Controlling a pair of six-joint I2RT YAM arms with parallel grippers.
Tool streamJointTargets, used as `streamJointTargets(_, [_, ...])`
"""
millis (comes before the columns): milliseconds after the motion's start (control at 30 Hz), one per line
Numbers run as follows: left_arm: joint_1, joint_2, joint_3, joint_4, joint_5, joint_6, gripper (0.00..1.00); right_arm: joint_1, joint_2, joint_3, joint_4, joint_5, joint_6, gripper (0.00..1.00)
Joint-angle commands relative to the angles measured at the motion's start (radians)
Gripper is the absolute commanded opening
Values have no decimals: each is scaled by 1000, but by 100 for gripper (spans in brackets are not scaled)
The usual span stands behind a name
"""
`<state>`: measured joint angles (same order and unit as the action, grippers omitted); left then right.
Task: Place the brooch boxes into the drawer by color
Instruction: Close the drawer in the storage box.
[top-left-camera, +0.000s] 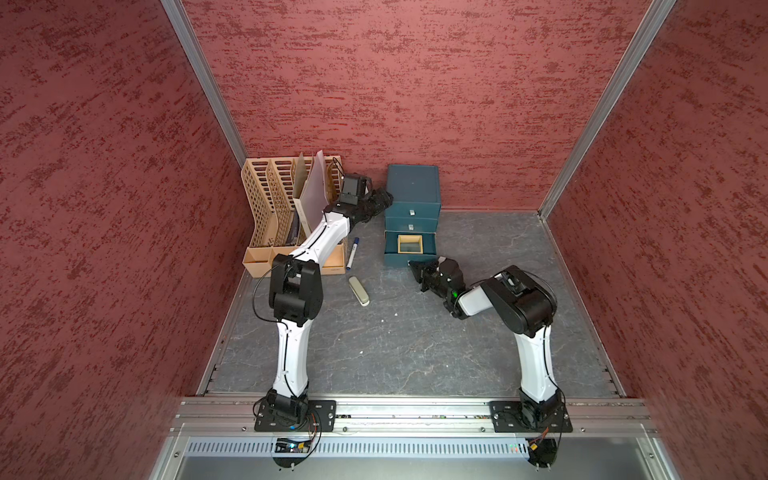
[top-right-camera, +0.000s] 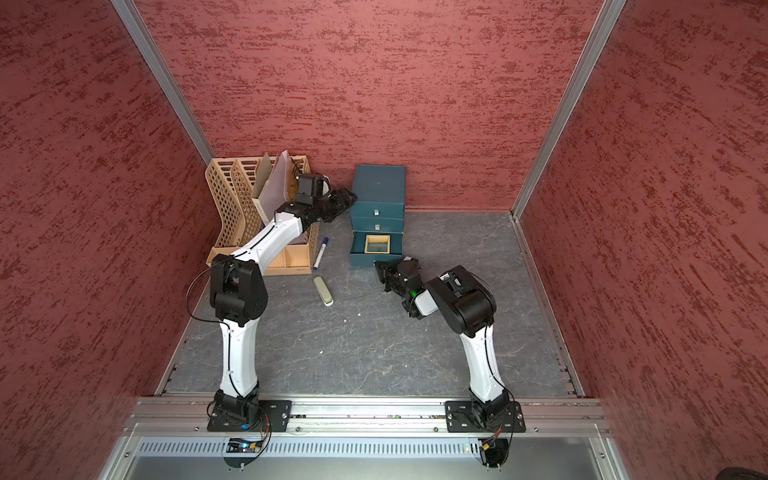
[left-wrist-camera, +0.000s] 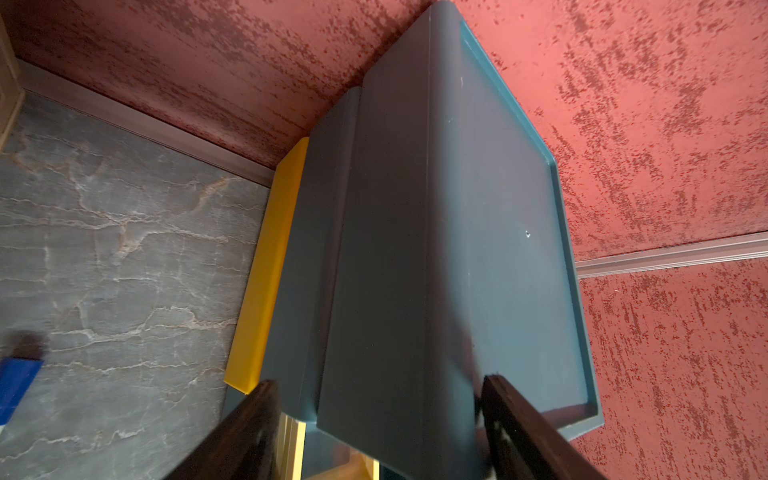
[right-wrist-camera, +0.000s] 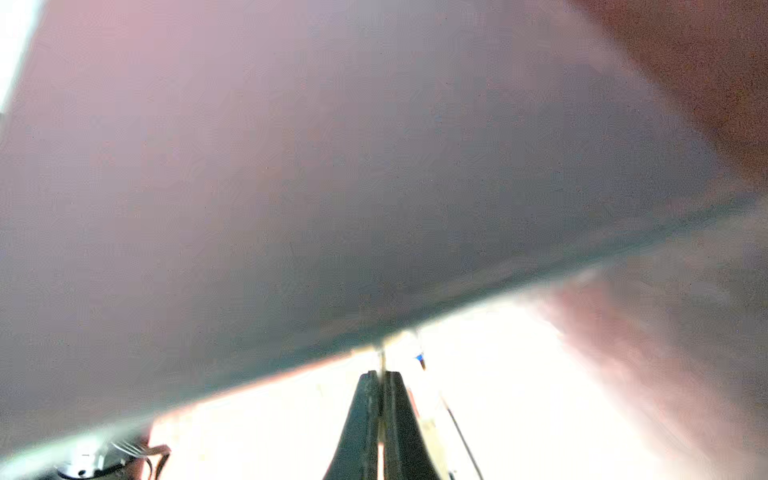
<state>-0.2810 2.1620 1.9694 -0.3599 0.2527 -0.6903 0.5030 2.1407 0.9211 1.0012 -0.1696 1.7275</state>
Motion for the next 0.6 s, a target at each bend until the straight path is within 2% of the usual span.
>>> streamJointTargets(0, [-7, 14, 3, -82, -12, 24, 79, -21, 21, 62, -28, 10, 7, 0])
streamJointTargets(567, [-15, 9, 4, -84, -15, 20, 79, -96, 141, 257, -152, -20, 12, 0])
